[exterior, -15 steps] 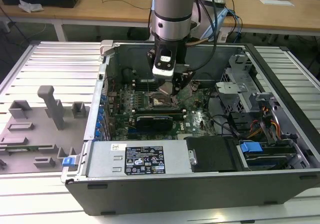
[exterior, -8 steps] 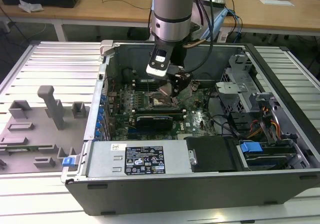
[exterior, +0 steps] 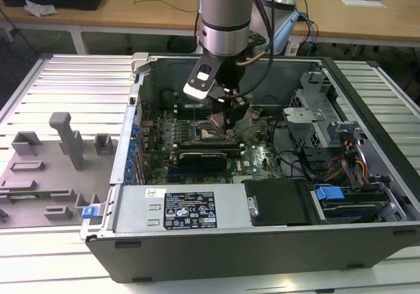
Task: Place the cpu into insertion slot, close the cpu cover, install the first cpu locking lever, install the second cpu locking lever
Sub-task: 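Place the cpu into insertion slot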
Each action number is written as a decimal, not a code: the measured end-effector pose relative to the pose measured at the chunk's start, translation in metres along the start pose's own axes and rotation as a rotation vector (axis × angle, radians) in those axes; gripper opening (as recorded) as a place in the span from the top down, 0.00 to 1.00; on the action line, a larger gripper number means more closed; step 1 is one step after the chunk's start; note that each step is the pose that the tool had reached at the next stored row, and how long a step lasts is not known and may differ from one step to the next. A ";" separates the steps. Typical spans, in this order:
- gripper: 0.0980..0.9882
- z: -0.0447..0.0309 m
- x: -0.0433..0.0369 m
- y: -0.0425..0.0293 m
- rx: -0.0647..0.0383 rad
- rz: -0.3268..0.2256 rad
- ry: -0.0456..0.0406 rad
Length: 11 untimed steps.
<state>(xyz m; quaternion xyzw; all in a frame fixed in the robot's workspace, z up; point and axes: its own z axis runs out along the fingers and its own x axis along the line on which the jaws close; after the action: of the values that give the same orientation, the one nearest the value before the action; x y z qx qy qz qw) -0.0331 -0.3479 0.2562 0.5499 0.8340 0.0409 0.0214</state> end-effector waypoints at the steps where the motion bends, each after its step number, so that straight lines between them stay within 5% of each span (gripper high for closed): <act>1: 0.50 0.0003 0.0000 0.0000 0.000 0.020 -0.0019; 11: 0.50 0.0031 0.0000 -0.0003 -0.002 0.198 -0.0184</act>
<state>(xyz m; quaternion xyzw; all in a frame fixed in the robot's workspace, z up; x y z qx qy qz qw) -0.0331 -0.3480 0.2531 0.6301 0.7751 0.0385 0.0254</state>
